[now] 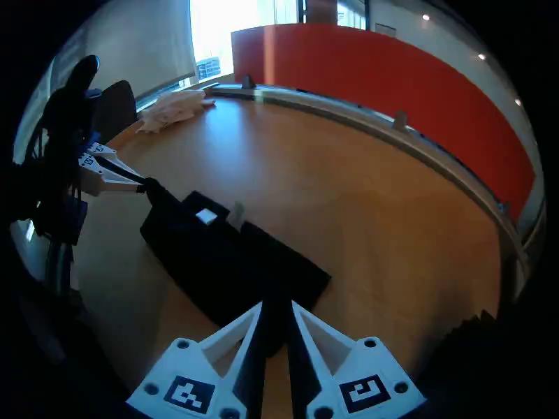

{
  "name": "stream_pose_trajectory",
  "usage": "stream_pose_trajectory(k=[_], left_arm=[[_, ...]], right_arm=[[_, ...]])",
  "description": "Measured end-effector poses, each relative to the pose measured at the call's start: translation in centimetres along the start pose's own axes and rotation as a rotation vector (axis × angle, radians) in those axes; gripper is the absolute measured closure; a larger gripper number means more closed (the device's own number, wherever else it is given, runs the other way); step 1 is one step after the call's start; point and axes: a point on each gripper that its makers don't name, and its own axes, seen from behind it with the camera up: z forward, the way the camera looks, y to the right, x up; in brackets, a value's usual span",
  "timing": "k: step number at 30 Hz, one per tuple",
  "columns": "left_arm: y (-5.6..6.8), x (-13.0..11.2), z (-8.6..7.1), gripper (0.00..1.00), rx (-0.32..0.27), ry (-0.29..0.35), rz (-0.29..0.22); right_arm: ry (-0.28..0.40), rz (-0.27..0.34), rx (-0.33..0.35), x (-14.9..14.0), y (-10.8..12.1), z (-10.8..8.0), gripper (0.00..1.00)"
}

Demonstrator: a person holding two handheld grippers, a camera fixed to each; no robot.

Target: Fold towel

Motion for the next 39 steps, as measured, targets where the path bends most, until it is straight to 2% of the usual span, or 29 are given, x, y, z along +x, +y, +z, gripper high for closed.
stream_pose_trajectory(k=[8, 17, 21, 26, 31, 34, 39], left_arm=[[-0.6, -1.3, 2.4, 0.89, 0.019, -0.018, -0.007], [-1.0, -1.5, 3.5, 0.88, 0.024, -0.022, -0.015], [-1.5, -1.5, 4.1, 0.86, 0.035, -0.022, -0.013], [-2.2, -1.5, 4.7, 0.79, 0.063, -0.027, -0.003], [-2.9, -1.4, 5.2, 0.71, 0.088, -0.031, 0.009], [-3.2, -1.4, 5.4, 0.64, 0.099, -0.034, 0.016], [-3.8, -1.3, 5.8, 0.53, 0.115, -0.039, 0.018]], right_arm=[[-0.013, 0.009, -0.008, -1.1, 0.7, 2.2, 0.85], [-0.011, 0.028, -0.023, -1.5, 1.3, 3.3, 0.83], [-0.019, 0.040, -0.036, -1.7, 1.8, 3.7, 0.75], [-0.031, 0.039, -0.053, -2.1, 2.3, 4.3, 0.61], [-0.040, 0.029, -0.098, -2.3, 3.3, 4.6, 0.50], [-0.041, 0.027, -0.118, -2.3, 3.8, 4.9, 0.43], [-0.037, 0.030, -0.143, -2.0, 4.6, 5.1, 0.39]])
